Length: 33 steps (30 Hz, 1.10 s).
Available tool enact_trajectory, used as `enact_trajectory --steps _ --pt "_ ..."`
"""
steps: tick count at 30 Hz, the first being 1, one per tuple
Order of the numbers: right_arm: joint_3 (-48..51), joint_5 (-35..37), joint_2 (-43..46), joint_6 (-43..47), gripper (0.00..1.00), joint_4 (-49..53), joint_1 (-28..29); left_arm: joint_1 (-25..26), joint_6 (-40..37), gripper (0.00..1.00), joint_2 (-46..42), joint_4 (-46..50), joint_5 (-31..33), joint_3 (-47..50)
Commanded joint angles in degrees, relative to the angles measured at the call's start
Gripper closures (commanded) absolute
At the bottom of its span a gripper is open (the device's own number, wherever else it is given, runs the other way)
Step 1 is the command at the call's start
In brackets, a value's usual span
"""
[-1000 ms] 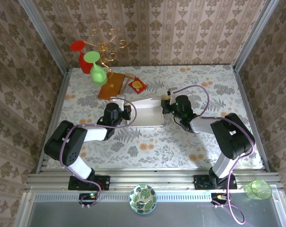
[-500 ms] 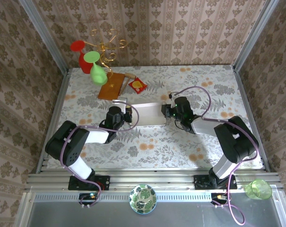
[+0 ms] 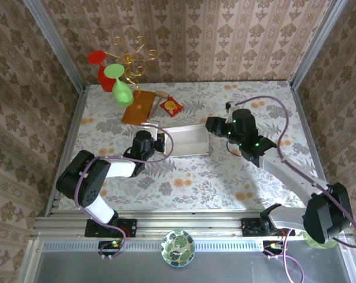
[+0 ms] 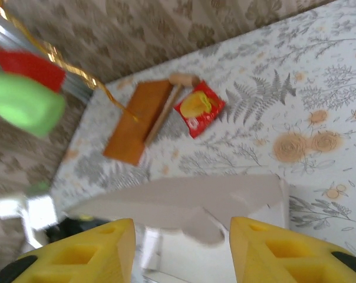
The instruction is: Fold the paper box
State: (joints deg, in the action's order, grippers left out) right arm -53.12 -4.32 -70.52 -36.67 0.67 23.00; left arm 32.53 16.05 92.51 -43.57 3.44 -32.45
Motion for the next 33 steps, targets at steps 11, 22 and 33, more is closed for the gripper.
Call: enact_trajectory --steps 11,22,33 --pt "-27.38 -18.94 -29.18 -27.93 0.64 26.30 -11.79 -0.52 -1.80 1.00 -0.69 3.70 -3.09 -3.49" --pt "-20.47 -23.85 -29.03 -39.20 0.65 24.99 -10.05 -0.11 -1.64 1.00 -0.18 5.16 -2.74 -5.06" --pt "-17.53 -24.87 -28.60 -40.40 0.66 25.52 -8.35 0.20 -1.07 1.00 0.30 5.05 -2.79 -5.48"
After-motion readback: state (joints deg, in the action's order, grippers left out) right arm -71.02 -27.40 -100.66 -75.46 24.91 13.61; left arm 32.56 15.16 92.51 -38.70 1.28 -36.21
